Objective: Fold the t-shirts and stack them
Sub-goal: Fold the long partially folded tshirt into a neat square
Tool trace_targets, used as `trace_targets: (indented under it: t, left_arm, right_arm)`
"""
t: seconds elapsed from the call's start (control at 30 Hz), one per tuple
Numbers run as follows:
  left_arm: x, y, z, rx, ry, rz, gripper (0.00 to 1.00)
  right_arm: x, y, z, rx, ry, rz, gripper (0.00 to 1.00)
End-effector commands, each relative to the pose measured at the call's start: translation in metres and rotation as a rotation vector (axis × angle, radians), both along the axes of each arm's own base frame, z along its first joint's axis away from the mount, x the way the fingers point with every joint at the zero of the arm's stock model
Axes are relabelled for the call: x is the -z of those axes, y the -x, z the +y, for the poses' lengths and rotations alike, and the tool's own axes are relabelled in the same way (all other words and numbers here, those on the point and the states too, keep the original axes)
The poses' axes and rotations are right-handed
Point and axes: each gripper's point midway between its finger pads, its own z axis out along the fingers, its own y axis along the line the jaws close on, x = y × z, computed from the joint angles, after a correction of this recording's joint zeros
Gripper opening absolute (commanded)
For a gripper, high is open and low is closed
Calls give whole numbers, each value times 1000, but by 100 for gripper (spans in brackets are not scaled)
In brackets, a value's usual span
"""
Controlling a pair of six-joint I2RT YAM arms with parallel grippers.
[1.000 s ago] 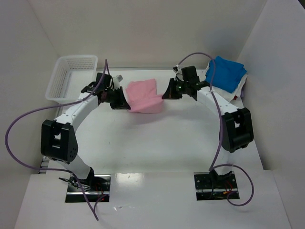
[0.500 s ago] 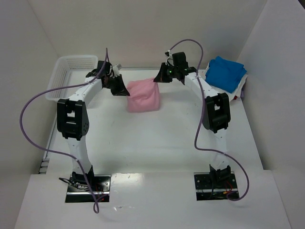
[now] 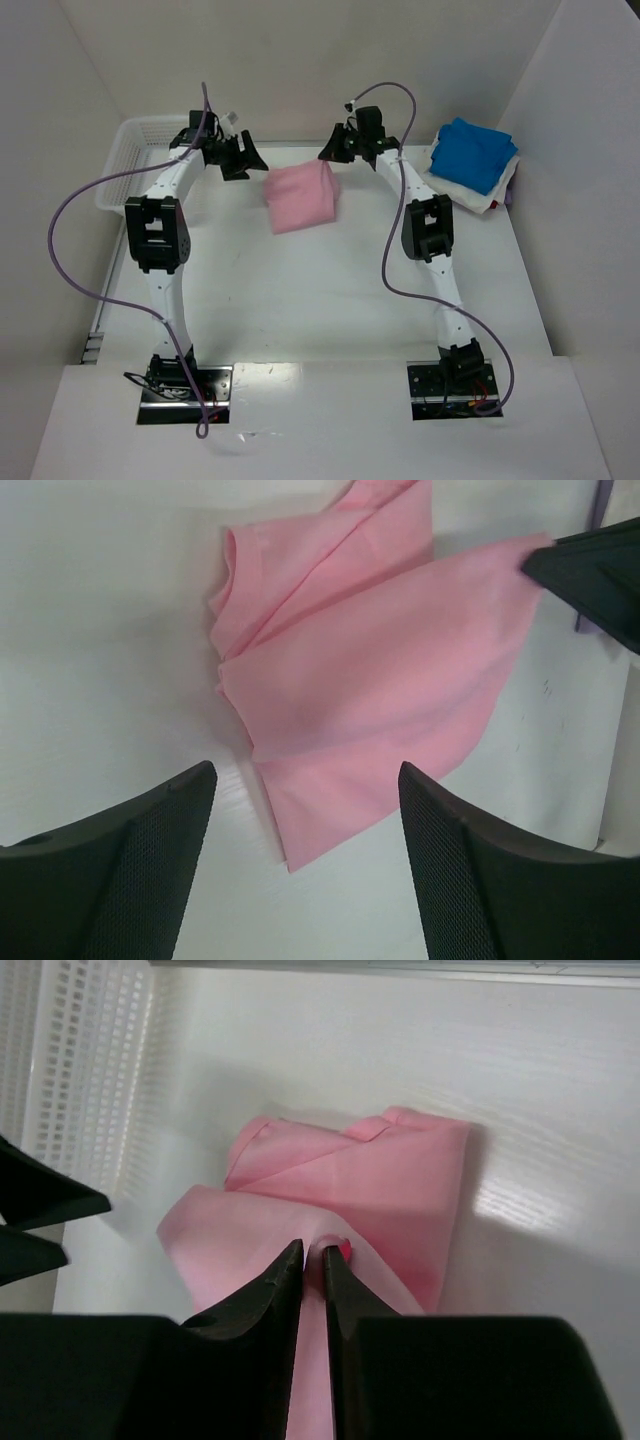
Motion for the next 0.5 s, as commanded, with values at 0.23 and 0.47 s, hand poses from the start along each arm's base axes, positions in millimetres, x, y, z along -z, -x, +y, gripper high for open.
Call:
trace_targets:
  t: [0.23, 0.47]
  left_arm:
    - [-59, -7, -31, 164, 78, -192, 72]
    - [-29, 5, -66, 180, 73, -145, 34]
  right_arm:
    - [-4, -23, -18, 61, -17, -9, 71]
    - [-56, -12, -32, 60, 25, -82, 66]
